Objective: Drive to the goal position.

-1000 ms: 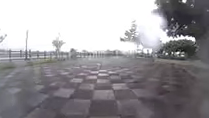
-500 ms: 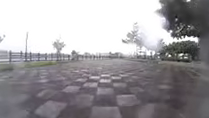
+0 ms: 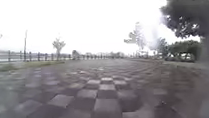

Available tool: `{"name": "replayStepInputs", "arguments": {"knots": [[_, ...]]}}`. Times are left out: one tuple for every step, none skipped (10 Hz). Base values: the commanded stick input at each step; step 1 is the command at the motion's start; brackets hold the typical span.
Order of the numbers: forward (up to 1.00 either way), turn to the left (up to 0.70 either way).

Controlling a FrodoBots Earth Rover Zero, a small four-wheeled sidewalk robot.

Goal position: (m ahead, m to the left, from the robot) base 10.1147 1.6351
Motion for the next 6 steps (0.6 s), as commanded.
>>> {"name": "replayStepInputs", "arguments": {"knots": [[1.0,0.0],[1.0,0.0],[1.0,0.0],[1.0,0.0],[1.0,0.0],[1.0,0.0]]}}
